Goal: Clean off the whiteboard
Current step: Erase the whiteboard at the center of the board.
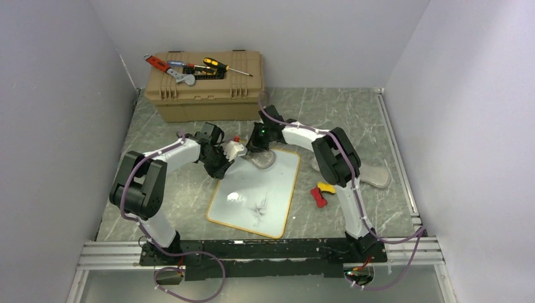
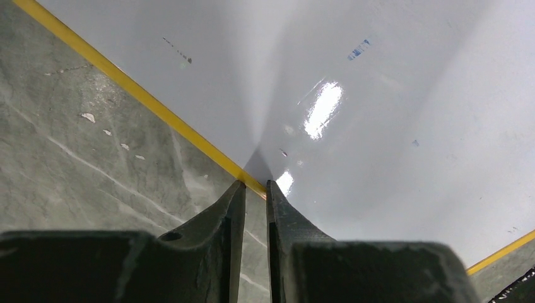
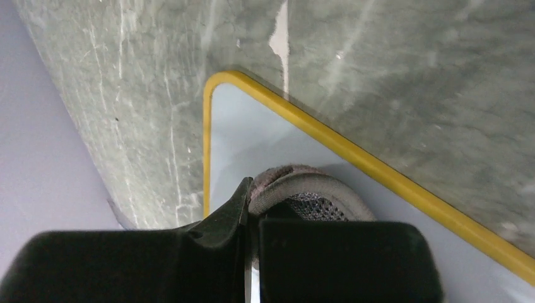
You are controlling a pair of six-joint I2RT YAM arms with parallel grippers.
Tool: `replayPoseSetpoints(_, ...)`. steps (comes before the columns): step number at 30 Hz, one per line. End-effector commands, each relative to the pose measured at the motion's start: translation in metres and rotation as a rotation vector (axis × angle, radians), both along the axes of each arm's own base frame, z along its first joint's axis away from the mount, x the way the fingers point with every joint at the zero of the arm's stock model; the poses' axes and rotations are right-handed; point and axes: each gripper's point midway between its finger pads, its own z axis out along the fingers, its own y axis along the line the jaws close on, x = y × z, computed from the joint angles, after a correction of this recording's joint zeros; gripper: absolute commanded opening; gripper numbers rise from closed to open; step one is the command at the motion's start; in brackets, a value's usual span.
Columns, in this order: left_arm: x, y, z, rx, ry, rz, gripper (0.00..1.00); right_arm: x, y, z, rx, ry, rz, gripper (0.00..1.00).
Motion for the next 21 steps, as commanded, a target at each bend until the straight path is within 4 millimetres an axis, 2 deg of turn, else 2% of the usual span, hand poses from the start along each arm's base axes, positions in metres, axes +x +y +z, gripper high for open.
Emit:
replayPoseSetpoints(1, -0.043, 0.024, -0.045, 0.131, 0.141, -0.058, 0.2, 0.001, -0.086, -0.037, -0.252, -0.038, -0.121, 0.0)
replayPoseSetpoints(3, -0.044, 0.022, -0.044, 0.119, 0.142, -0.062, 0.19, -0.009, -0.116, -0.035, -0.266, -0.03, -0.149, 0.0)
replayPoseSetpoints(4, -0.045, 0.021, -0.043, 0.112, 0.149, -0.059, 0.19, -0.014, -0.124, -0.033, -0.262, -0.028, -0.152, 0.0)
replayPoseSetpoints(6, -0.044, 0.018, -0.042, 0.102, 0.156, -0.056, 0.18, -0.02, -0.126, -0.032, -0.251, -0.03, -0.147, 0.0)
replayPoseSetpoints(9, -0.042, 0.018, -0.044, 0.105, 0.162, -0.047, 0.18, -0.024, -0.101, -0.04, -0.216, 0.0, -0.11, 0.0)
replayPoseSetpoints(11, -0.041, 0.019, -0.045, 0.115, 0.167, -0.045, 0.17, -0.025, -0.071, -0.045, -0.185, 0.01, -0.073, 0.0)
replayPoseSetpoints(14, -0.039, 0.02, -0.046, 0.124, 0.16, -0.047, 0.16, -0.028, -0.017, -0.046, -0.1, 0.034, -0.01, 0.0)
replayPoseSetpoints(17, -0.038, 0.019, -0.046, 0.126, 0.165, -0.045, 0.15, -0.028, 0.02, -0.046, -0.048, 0.059, 0.03, 0.0)
replayPoseSetpoints(19, -0.037, 0.019, -0.044, 0.125, 0.165, -0.043, 0.14, -0.029, 0.022, -0.048, -0.019, 0.087, 0.023, 0.0)
replayPoseSetpoints(21, -0.036, 0.019, -0.044, 0.126, 0.16, -0.042, 0.13, -0.035, -0.004, -0.057, -0.057, 0.111, -0.006, 0.0)
